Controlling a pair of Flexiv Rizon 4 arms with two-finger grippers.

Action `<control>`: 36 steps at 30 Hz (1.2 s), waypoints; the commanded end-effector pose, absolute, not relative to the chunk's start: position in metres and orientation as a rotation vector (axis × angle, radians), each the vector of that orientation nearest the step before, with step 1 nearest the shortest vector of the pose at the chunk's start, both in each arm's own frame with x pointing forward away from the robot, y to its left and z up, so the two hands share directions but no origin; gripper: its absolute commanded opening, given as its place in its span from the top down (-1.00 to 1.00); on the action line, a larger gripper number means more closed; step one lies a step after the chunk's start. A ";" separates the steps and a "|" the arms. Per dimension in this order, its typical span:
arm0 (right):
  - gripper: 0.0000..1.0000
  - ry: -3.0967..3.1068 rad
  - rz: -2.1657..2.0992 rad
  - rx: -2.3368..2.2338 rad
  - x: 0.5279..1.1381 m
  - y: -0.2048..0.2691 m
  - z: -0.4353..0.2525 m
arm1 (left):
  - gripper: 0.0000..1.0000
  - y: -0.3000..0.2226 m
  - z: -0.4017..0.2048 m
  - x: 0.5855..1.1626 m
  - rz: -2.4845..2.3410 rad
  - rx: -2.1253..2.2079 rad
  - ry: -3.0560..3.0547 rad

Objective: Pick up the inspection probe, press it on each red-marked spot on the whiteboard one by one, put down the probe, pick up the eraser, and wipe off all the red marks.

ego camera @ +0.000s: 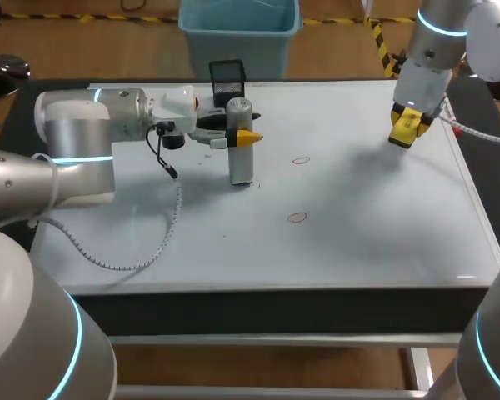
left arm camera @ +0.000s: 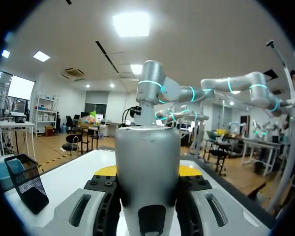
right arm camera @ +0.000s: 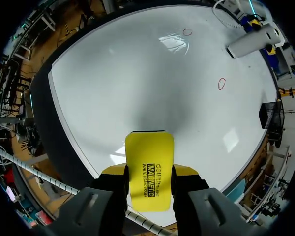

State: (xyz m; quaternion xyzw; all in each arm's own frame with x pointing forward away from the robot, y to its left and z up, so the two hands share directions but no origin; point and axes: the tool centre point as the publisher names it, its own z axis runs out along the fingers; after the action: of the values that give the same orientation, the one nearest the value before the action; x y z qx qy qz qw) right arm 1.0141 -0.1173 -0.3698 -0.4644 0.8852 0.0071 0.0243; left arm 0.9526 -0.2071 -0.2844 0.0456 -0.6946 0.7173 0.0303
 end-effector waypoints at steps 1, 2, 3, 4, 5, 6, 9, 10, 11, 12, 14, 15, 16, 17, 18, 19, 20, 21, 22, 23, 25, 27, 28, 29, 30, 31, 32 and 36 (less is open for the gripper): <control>1.00 2.739 0.017 -1.440 1.014 -0.118 -0.369 | 1.00 -0.208 -0.283 0.954 2.205 0.139 -2.146; 1.00 2.739 0.017 -1.440 1.014 -0.118 -0.369 | 1.00 -0.208 -0.284 0.954 2.204 0.139 -2.147; 1.00 2.739 0.017 -1.440 1.014 -0.118 -0.369 | 1.00 -0.208 -0.284 0.954 2.204 0.138 -2.148; 1.00 2.739 0.017 -1.440 1.014 -0.118 -0.369 | 1.00 -0.208 -0.285 0.954 2.205 0.138 -2.147; 1.00 2.739 0.017 -1.440 1.014 -0.118 -0.369 | 1.00 -0.207 -0.285 0.954 2.205 0.140 -2.148; 1.00 2.739 0.017 -1.440 1.014 -0.118 -0.369 | 1.00 -0.207 -0.286 0.954 2.205 0.140 -2.147; 1.00 2.739 0.017 -1.440 1.014 -0.118 -0.369 | 1.00 -0.208 -0.286 0.954 2.202 0.139 -2.149; 1.00 2.739 0.017 -1.440 1.014 -0.118 -0.369 | 1.00 -0.208 -0.286 0.953 2.202 0.139 -2.149; 1.00 2.739 0.017 -1.440 1.014 -0.118 -0.369 | 1.00 -0.208 -0.286 0.953 2.202 0.139 -2.148; 1.00 2.739 0.017 -1.440 1.014 -0.118 -0.369 | 1.00 -0.208 -0.286 0.953 2.203 0.139 -2.148; 1.00 2.739 0.017 -1.440 1.014 -0.118 -0.369 | 1.00 -0.208 -0.286 0.953 2.204 0.139 -2.148; 1.00 2.739 0.017 -1.440 1.014 -0.118 -0.369 | 1.00 -0.208 -0.286 0.953 2.205 0.139 -2.148; 1.00 2.739 0.017 -1.440 1.014 -0.118 -0.369 | 1.00 -0.207 -0.286 0.953 2.206 0.140 -2.149; 1.00 2.739 0.017 -1.440 1.014 -0.118 -0.369 | 1.00 -0.207 -0.286 0.953 2.207 0.141 -2.149; 1.00 2.739 0.017 -1.440 1.014 -0.118 -0.369 | 1.00 -0.207 -0.286 0.952 2.208 0.142 -2.149; 1.00 2.739 0.017 -1.440 1.014 -0.118 -0.369 | 1.00 -0.207 -0.286 0.952 2.208 0.143 -2.149; 1.00 2.739 0.017 -1.440 1.014 -0.118 -0.369 | 1.00 -0.207 -0.286 0.952 2.208 0.144 -2.149; 1.00 2.739 0.017 -1.440 1.014 -0.118 -0.369 | 1.00 -0.207 -0.286 0.952 2.208 0.144 -2.150; 1.00 2.739 0.017 -1.440 1.014 -0.118 -0.369 | 1.00 -0.207 -0.286 0.952 2.209 0.144 -2.150; 1.00 2.739 0.017 -1.440 1.014 -0.118 -0.369 | 1.00 -0.207 -0.286 0.952 2.208 0.143 -2.151; 1.00 2.739 0.017 -1.440 1.014 -0.118 -0.369 | 1.00 -0.206 -0.286 0.952 2.208 0.143 -2.152; 1.00 2.739 0.017 -1.440 1.014 -0.118 -0.369 | 1.00 -0.206 -0.286 0.952 2.209 0.143 -2.152; 1.00 2.739 0.017 -1.440 1.014 -0.118 -0.369 | 1.00 -0.206 -0.286 0.952 2.209 0.143 -2.152; 1.00 2.739 0.017 -1.440 1.014 -0.118 -0.369 | 1.00 -0.206 -0.286 0.952 2.210 0.143 -2.153; 1.00 2.739 0.017 -1.440 1.014 -0.118 -0.369 | 1.00 -0.206 -0.286 0.952 2.211 0.144 -2.153; 1.00 2.739 0.017 -1.440 1.014 -0.118 -0.369 | 1.00 -0.206 -0.286 0.952 2.211 0.145 -2.153; 1.00 2.739 0.017 -1.440 1.014 -0.118 -0.369 | 1.00 -0.206 -0.285 0.952 2.212 0.145 -2.154; 1.00 2.739 0.017 -1.440 1.014 -0.118 -0.369 | 1.00 -0.203 -0.277 0.950 2.237 0.133 -2.156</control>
State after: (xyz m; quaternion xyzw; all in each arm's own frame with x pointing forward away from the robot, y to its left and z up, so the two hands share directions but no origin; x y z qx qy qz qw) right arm 1.0141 -0.1174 -0.3697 -0.4644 0.8852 0.0071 0.0242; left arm 0.9541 -0.2052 -0.2834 0.0420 -0.6937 0.7187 0.0217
